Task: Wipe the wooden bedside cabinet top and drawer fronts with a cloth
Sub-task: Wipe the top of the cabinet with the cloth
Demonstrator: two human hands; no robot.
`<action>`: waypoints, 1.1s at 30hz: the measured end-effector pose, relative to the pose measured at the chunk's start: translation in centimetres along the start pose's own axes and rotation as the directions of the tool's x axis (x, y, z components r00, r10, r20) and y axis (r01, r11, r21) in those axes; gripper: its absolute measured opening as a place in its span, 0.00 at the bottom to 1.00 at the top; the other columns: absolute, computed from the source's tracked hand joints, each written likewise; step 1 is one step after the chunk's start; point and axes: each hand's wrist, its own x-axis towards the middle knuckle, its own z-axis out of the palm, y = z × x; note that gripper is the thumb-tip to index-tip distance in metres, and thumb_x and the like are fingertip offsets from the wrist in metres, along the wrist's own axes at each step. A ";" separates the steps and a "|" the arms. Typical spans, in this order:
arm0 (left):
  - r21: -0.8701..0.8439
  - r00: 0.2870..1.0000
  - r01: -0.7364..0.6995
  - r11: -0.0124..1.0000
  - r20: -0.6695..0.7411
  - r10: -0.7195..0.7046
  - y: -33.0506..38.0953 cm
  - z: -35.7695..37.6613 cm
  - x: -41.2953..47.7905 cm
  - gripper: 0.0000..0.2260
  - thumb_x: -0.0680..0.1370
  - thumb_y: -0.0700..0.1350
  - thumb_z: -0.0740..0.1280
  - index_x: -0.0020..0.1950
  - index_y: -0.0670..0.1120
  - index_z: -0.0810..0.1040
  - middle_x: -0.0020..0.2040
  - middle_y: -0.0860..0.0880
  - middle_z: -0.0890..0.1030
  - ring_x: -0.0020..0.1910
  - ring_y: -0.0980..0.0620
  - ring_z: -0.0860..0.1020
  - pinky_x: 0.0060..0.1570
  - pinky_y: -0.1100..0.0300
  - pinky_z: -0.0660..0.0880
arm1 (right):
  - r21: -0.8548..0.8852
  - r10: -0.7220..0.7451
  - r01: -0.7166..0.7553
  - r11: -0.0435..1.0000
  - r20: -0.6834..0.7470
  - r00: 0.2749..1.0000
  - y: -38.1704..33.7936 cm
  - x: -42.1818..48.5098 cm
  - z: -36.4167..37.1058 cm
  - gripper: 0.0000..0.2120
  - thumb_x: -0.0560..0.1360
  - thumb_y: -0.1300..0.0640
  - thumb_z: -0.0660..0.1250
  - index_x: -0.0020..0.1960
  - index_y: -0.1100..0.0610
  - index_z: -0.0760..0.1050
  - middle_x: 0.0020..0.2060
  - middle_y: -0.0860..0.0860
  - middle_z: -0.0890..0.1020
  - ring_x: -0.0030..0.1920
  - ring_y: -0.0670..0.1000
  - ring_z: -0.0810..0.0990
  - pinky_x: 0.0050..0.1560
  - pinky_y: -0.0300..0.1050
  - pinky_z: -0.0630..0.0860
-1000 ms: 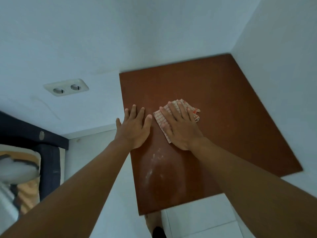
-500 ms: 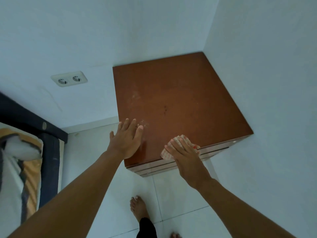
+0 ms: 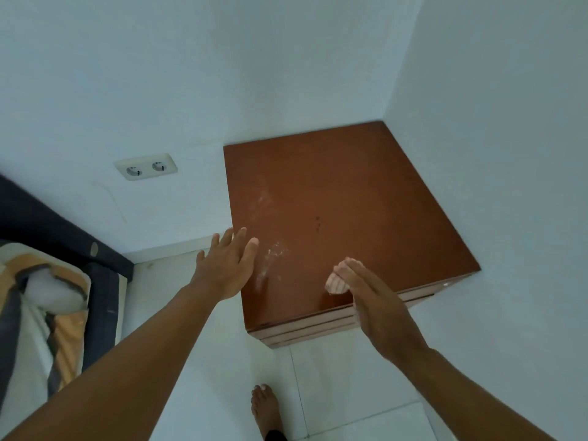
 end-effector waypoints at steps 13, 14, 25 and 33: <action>-0.066 0.993 -0.113 0.991 -0.028 0.111 -3.3 -8.2 17.6 0.28 0.83 0.62 0.44 0.82 0.55 0.55 0.83 0.50 0.53 0.82 0.46 0.47 0.77 0.38 0.50 | 0.047 0.037 -0.040 0.998 0.064 0.997 -1.8 35.3 6.8 0.21 0.85 0.59 0.56 0.76 0.49 0.70 0.76 0.52 0.70 0.76 0.54 0.69 0.76 0.49 0.65; -0.064 0.992 -0.123 0.990 -0.025 0.122 -3.5 -8.5 19.3 0.27 0.84 0.61 0.44 0.82 0.54 0.55 0.83 0.50 0.53 0.82 0.46 0.47 0.78 0.38 0.50 | 0.031 0.032 -0.035 0.999 0.078 0.996 -1.7 37.4 7.9 0.21 0.85 0.59 0.56 0.76 0.49 0.69 0.77 0.51 0.70 0.76 0.54 0.68 0.75 0.49 0.66; 0.088 0.969 -0.243 0.966 -0.030 0.246 -7.9 -7.1 30.4 0.25 0.84 0.52 0.44 0.82 0.55 0.52 0.83 0.55 0.53 0.81 0.41 0.50 0.72 0.32 0.57 | -0.289 0.056 0.046 0.956 0.332 0.942 2.3 44.2 17.8 0.27 0.85 0.44 0.48 0.83 0.45 0.53 0.82 0.50 0.55 0.83 0.56 0.47 0.80 0.59 0.45; 0.091 0.979 -0.203 0.975 0.014 0.203 -7.5 -7.1 30.2 0.25 0.84 0.55 0.41 0.82 0.58 0.47 0.83 0.56 0.48 0.82 0.42 0.45 0.73 0.30 0.52 | -0.283 0.078 0.025 0.959 0.346 0.935 1.5 44.1 17.7 0.27 0.85 0.44 0.48 0.83 0.45 0.51 0.83 0.49 0.51 0.83 0.55 0.43 0.80 0.56 0.41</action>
